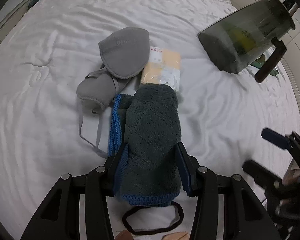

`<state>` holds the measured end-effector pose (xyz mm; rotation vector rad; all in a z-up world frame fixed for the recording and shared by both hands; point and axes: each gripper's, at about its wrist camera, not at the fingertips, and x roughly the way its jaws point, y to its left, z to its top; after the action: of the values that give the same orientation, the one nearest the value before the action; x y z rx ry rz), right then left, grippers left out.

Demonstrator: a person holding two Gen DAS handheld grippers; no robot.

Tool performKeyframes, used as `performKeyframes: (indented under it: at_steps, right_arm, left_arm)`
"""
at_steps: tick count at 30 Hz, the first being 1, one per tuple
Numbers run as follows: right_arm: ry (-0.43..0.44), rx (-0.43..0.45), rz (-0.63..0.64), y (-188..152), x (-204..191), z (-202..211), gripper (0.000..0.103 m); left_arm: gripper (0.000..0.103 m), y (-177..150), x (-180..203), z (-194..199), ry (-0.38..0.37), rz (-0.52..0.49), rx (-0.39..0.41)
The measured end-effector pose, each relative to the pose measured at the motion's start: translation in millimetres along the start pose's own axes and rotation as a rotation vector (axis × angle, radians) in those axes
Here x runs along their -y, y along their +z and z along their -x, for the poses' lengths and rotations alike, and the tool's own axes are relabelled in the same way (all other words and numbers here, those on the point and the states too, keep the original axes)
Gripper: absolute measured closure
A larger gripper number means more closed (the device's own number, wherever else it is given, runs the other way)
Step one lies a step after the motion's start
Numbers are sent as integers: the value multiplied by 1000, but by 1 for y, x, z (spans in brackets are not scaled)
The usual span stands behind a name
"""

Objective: Organize soft objects
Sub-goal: 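Grasp the dark green towel with the left tool and lift it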

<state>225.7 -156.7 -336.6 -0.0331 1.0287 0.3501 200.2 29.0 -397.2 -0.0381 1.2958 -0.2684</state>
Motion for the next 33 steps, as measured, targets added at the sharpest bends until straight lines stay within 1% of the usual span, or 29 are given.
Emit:
performKeyframes:
  at_steps: [3, 7, 12, 14, 16, 17, 19, 21, 24, 27, 29, 31, 33]
  right_arm:
    - [7, -1, 0, -4, -3, 2, 32]
    - [11, 0, 4, -6, -4, 4, 32]
    - [26, -5, 17, -11, -10, 6, 32]
    - [31, -7, 20, -12, -11, 6, 32]
    - [37, -6, 19, -12, -11, 5, 32]
    - [38, -6, 18, -12, -11, 5, 32]
    - [38, -5, 16, -12, -10, 5, 33]
    - [38, -7, 19, -13, -10, 5, 33]
    - [44, -12, 18, -12, -10, 4, 33]
    - [52, -18, 20, -12, -12, 1, 37]
    - [64, -26, 20, -13, -15, -3, 37]
    - [72, -32, 27, -13, -19, -6, 38]
    - [87, -39, 35, -13, -24, -8, 39]
  left_arm:
    - [61, 0, 0, -4, 12, -4, -2]
    - [56, 1, 0, -11, 23, -10, -11]
    - [56, -3, -6, -5, 12, 16, 3]
    - [53, -5, -10, -5, 0, 34, -2]
    - [49, -4, -10, -9, -10, 44, -16]
    - [47, -2, -10, -11, -15, 45, -23]
    - [41, 1, -7, -15, -22, 42, -31]
    - [37, 4, -4, -22, -26, 39, -40]
    - [37, 4, -2, -26, -19, 42, -45]
    - [37, 5, -2, -28, -18, 42, -49]
    - [43, 5, -3, -28, -16, 41, -40]
    - [55, 3, -6, -27, -19, 43, -30]
    - [65, 2, -10, -25, -42, 52, -28]
